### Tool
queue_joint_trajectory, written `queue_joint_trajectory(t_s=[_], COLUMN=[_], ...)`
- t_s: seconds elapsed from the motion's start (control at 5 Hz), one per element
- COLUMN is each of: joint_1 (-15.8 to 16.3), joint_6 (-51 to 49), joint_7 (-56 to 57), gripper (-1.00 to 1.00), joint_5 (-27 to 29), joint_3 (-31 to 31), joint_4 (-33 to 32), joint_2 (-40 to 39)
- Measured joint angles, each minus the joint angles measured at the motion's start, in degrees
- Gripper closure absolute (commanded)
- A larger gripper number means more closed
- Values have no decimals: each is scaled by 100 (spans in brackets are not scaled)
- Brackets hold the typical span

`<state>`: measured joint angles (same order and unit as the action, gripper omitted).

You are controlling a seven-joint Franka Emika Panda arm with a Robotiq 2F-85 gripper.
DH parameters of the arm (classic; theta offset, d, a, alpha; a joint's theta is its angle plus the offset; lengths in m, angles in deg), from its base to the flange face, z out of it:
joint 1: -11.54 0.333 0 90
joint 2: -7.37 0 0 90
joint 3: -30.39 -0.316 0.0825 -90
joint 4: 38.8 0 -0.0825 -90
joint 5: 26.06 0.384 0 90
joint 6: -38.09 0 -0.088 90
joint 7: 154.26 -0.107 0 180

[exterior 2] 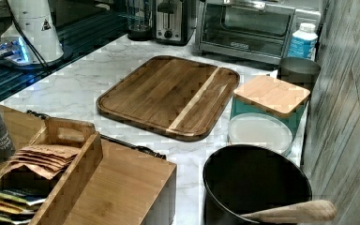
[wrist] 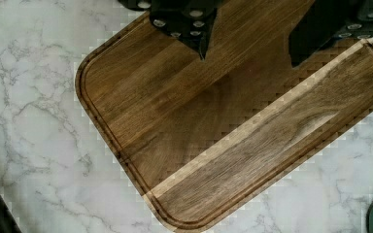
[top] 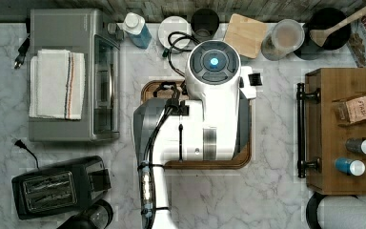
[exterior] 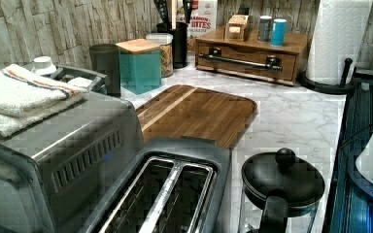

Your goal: Open the drawer.

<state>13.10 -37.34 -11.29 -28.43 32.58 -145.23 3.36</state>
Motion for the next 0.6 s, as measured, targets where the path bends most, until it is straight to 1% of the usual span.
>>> queue_joint_trajectory(t_s=[0.4,0.6], joint_1=[18,39], joint_6=[57,81], joint_7=[0,141], gripper=[-100,-100], joint_5=[-5,-114], joint_3=[3,3], joint_4=[-34,-151], joint_2=[-128,-127])
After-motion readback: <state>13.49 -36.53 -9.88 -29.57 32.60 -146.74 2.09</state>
